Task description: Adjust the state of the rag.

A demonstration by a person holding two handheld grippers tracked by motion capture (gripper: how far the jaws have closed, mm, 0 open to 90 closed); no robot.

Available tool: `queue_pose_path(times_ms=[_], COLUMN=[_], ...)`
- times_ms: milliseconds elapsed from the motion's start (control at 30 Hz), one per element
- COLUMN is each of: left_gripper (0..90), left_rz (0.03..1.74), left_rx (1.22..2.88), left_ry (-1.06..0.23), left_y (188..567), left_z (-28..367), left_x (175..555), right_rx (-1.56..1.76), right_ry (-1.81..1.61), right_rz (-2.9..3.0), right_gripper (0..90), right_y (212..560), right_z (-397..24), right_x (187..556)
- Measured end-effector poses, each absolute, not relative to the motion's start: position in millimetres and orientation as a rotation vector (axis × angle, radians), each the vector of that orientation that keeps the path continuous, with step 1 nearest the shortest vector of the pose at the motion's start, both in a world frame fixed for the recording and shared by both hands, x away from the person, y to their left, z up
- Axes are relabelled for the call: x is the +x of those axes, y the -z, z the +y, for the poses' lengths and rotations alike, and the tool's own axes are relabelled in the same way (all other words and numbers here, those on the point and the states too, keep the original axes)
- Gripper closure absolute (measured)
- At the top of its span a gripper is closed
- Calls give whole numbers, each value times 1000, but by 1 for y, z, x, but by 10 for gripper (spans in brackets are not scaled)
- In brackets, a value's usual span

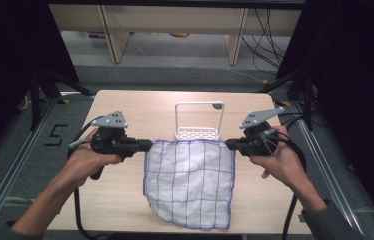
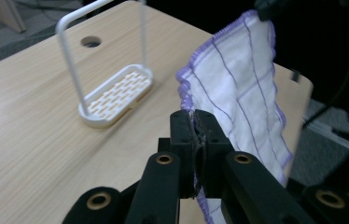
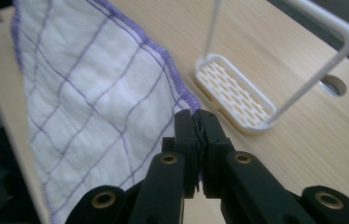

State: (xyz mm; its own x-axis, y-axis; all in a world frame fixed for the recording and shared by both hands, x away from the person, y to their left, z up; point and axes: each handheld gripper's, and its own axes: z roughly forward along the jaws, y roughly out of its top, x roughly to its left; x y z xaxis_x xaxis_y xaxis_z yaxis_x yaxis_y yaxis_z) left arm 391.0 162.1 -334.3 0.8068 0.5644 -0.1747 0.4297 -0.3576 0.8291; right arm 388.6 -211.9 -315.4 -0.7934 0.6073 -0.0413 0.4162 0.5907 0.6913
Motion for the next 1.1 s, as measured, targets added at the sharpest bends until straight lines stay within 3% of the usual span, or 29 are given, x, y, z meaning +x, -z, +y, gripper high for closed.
queue_pose_path(times_ms=[200, 367, 1100], left_gripper=[862, 861, 859], left_rz=[859, 869, 731], left_rx=[1978, 2003, 2040], left_ry=[-207, -261, -308], left_y=[380, 404, 469], left_z=[159, 158, 178], left_x=[443, 451, 377], right_rx=[1017, 1017, 844], right_ry=[-899, -886, -1030], right_rz=[2506, 2504, 2554], right_gripper=[882, 881, 877], right_y=[371, 386, 429], right_z=[-212, -213, -218], right_x=[452, 458, 365])
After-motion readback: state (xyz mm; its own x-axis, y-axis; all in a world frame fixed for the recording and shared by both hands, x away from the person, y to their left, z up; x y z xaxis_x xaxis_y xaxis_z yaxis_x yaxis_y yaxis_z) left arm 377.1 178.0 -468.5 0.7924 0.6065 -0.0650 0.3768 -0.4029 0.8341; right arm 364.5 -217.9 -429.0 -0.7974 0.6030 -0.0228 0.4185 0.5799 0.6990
